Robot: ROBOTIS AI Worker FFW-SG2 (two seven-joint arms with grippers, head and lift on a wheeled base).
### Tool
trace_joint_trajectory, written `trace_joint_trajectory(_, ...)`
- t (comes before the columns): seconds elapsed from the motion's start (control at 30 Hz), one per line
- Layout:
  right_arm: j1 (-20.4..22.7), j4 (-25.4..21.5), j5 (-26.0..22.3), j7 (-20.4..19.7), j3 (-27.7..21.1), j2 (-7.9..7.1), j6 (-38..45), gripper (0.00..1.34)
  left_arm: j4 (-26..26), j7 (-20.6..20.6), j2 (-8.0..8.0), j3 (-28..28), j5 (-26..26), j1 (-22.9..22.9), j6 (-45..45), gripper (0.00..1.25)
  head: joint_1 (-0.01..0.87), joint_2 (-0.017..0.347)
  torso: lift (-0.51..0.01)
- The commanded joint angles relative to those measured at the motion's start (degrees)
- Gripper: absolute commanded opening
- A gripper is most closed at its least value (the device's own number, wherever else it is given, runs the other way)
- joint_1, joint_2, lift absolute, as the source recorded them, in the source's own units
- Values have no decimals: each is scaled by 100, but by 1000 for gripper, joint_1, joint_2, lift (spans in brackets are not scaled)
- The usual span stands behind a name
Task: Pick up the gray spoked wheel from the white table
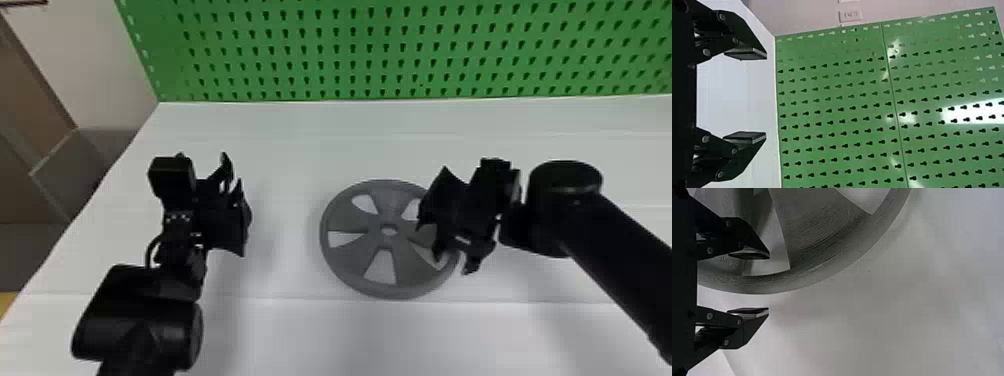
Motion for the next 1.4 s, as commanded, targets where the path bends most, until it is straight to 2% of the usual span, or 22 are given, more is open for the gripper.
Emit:
trace_joint_trajectory(0.0,-35,1,46,0,56,0,43,609,0,0,0,-15,0,-6,34,727,779,110,-68)
trace_joint_trajectory(0.33,-26,27,-33,0,21,-9,16,650,0,0,0,-24,-9,-6,78,724,779,110,-68)
trace_joint_trajectory(0.5,-35,80,-86,26,21,-9,16,603,0,0,0,-33,-9,-15,87,723,779,110,-68)
trace_joint_trajectory(0.7,-70,80,90,88,38,-26,16,489,0,0,0,-42,-17,-24,96,724,779,110,-68)
trace_joint_trajectory(0.8,-96,80,318,132,-23,-26,148,344,0,0,0,-42,-17,-24,96,723,779,110,-68)
trace_joint_trajectory(1.0,-114,89,362,132,-50,-26,245,321,0,0,0,-51,-26,-24,96,723,779,112,-68)
trace_joint_trajectory(1.07,-114,97,353,132,-59,-35,271,218,0,0,0,-51,-26,-33,114,723,779,110,-68)
trace_joint_trajectory(1.37,-140,106,318,123,-41,-26,377,210,0,0,0,-51,-9,-33,131,719,779,110,-68)
